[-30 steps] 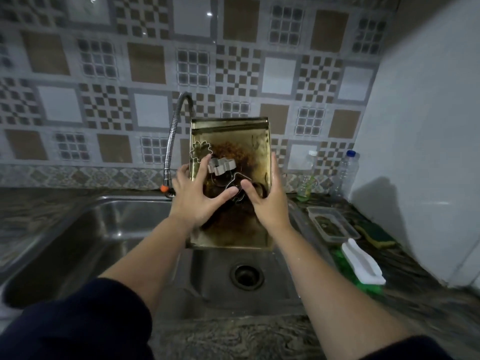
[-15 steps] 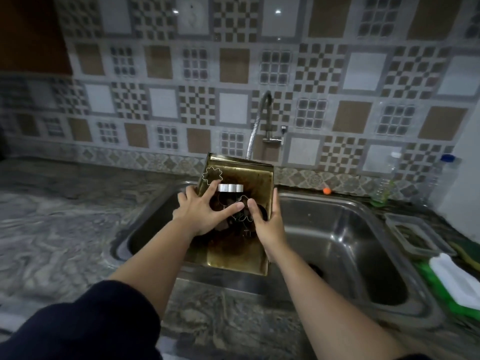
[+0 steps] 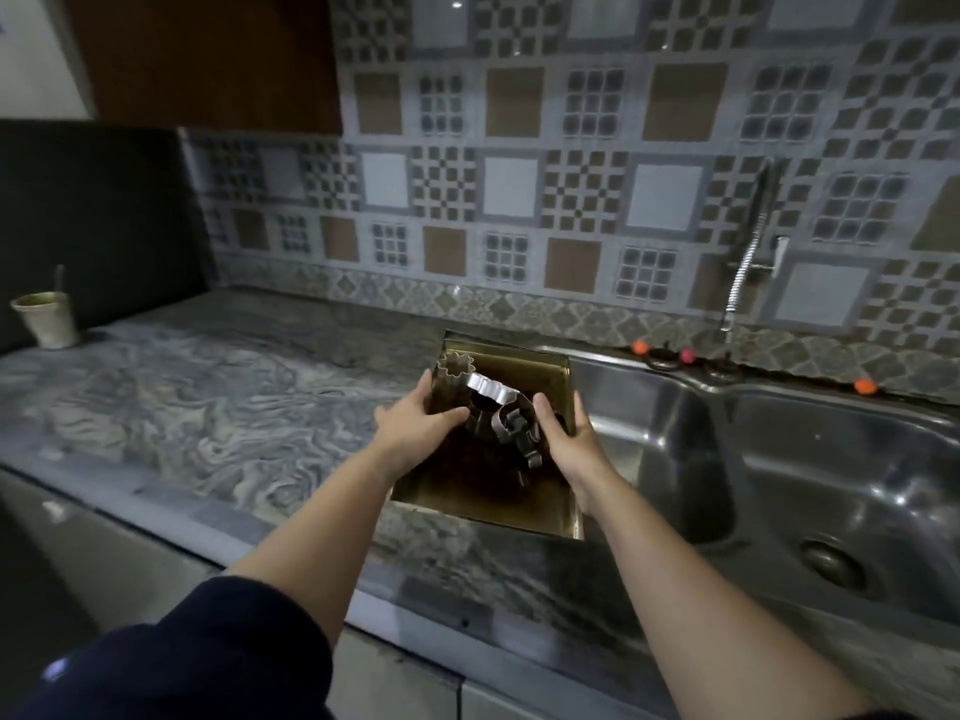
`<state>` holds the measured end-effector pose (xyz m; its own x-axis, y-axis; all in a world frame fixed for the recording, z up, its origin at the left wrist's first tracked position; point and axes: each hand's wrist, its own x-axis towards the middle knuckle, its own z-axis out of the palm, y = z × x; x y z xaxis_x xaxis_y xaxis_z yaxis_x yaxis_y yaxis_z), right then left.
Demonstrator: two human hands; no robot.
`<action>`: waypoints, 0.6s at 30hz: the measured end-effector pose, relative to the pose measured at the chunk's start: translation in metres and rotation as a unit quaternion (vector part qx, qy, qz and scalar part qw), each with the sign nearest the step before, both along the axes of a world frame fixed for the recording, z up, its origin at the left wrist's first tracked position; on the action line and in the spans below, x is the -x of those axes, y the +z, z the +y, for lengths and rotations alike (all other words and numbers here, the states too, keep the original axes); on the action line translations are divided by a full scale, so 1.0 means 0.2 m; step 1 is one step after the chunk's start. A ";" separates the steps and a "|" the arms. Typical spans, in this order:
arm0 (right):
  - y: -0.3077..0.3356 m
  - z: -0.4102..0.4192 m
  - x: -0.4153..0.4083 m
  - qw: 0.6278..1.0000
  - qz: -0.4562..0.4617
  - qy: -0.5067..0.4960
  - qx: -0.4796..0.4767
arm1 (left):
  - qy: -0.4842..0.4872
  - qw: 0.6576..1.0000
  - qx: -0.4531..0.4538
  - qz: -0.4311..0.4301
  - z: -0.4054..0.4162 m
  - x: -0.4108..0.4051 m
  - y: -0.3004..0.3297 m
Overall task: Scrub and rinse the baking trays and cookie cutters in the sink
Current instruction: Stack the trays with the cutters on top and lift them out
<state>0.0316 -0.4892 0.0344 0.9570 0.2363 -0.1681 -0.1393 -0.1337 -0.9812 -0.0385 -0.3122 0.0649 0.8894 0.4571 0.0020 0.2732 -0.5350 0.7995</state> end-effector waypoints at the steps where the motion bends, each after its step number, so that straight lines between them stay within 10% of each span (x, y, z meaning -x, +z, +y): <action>1: -0.01 0.06 0.01 1.000 0.003 0.002 0.007 | 0.004 1.000 0.011 0.004 0.07 0.01 -0.03; 8: -0.07 0.36 -0.06 0.999 0.026 0.018 0.026 | -0.024 0.987 0.159 -0.017 0.38 -0.03 -0.17; 18: -0.13 0.70 -0.49 0.997 0.024 0.022 0.071 | -0.017 0.991 0.131 -0.006 0.68 -0.43 -0.25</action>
<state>0.1294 -0.3502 0.0089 0.9362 0.2495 -0.2475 -0.1758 -0.2773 -0.9446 0.0466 -0.1766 0.0140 0.9051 0.4129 -0.1016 0.2473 -0.3166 0.9157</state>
